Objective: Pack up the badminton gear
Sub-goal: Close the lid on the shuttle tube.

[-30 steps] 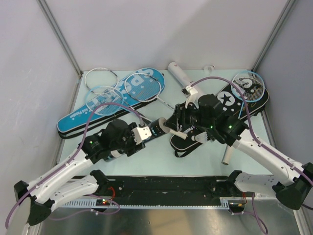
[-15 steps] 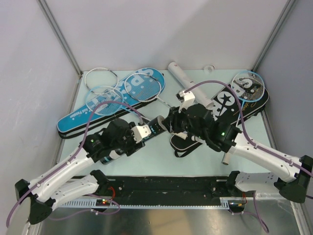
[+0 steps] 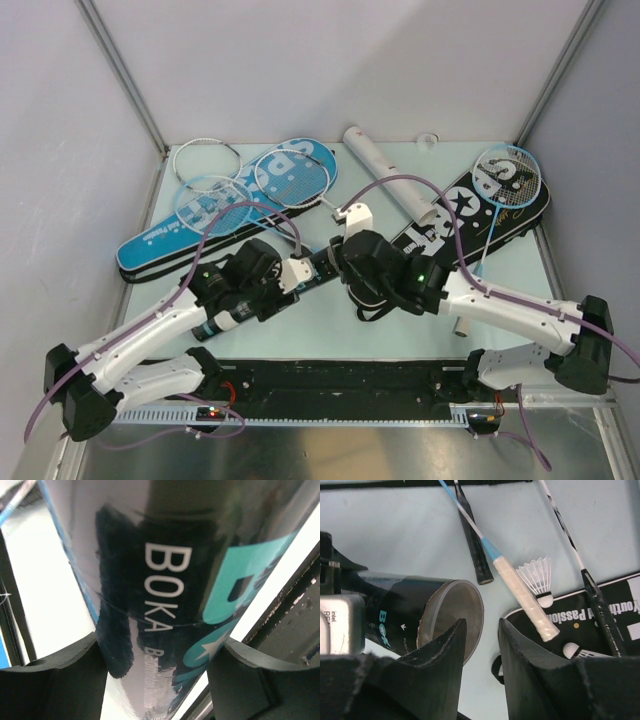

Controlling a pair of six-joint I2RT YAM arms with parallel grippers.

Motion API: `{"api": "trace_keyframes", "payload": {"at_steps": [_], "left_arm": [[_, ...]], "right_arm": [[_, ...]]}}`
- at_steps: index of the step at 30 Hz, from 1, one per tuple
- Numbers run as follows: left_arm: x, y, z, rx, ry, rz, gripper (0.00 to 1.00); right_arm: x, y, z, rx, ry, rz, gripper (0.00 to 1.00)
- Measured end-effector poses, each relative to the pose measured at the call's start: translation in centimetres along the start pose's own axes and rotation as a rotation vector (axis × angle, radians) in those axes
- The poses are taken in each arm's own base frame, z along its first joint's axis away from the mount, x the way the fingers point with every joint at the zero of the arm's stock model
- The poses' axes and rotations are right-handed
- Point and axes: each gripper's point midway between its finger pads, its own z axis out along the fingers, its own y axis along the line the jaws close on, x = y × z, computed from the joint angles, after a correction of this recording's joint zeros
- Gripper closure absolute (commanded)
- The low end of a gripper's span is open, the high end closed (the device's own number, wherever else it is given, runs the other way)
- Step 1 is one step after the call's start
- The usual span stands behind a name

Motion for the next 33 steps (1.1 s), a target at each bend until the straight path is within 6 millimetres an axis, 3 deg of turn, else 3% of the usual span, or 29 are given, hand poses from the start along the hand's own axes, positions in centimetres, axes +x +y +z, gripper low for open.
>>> {"api": "trace_keyframes", "payload": {"at_steps": [9,20,33], "left_arm": [[1.9,-0.8,0.0,0.039,0.089,0.005,0.59],[0.4,-0.3,-0.2,0.013,0.013,-0.020,0.58],[1.4,-0.6,-0.3,0.025,0.055,-0.036,0.59]], "right_arm": [[3.0,0.1,1.0,-0.005,0.097,-0.210,0.58],[0.6,-0.5,1.4,-0.076,0.039,-0.295,0.59],[0.7,0.6,2.6,-0.138,0.030,-0.518,0.57]]}}
